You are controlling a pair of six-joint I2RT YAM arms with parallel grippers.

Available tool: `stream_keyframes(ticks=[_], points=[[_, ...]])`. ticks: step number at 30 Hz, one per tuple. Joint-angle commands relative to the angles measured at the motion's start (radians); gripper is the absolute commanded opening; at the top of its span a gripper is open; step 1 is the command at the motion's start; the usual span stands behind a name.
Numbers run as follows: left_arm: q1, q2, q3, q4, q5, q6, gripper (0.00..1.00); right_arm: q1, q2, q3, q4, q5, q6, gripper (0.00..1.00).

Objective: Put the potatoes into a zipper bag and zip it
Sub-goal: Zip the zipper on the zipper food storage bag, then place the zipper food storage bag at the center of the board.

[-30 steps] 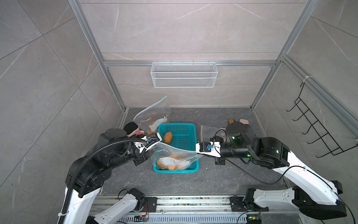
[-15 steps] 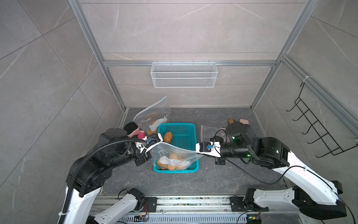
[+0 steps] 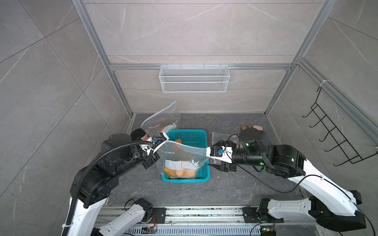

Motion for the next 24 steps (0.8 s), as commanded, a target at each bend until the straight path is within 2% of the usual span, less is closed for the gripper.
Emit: stream_keyframes(ticks=[1, 4, 8, 11, 17, 20, 22, 24], points=[[-0.001, -0.002, 0.072, 0.204, -0.230, -0.107, 0.00, -0.004, -0.055, -0.054, 0.143, 0.135, 0.049, 0.77], [-0.002, -0.002, 0.124, 0.293, -0.402, -0.150, 0.00, -0.003, -0.096, -0.111, 0.231, 0.216, 0.085, 0.81], [-0.002, 0.045, 0.239, 0.321, -0.567, -0.141, 0.00, -0.004, -0.142, -0.192, 0.282, 0.191, 0.123, 0.81], [-0.002, 0.111, 0.324, 0.313, -0.722, -0.083, 0.00, -0.003, -0.158, -0.253, 0.299, 0.147, 0.149, 0.81], [-0.001, 0.195, 0.343, 0.507, -0.971, 0.223, 0.00, -0.004, -0.152, -0.344, 0.339, 0.098, 0.201, 0.79], [0.000, 0.245, 0.393, 0.544, -1.051, 0.342, 0.00, -0.004, -0.149, -0.382, 0.346, 0.093, 0.224, 0.78], [0.016, 0.256, 0.360, 0.646, -1.096, 0.453, 0.00, -0.004, -0.150, -0.406, 0.357, 0.093, 0.246, 0.78], [0.056, 0.261, 0.335, 0.670, -1.092, 0.481, 0.00, -0.003, -0.149, -0.428, 0.367, 0.086, 0.262, 0.78]])
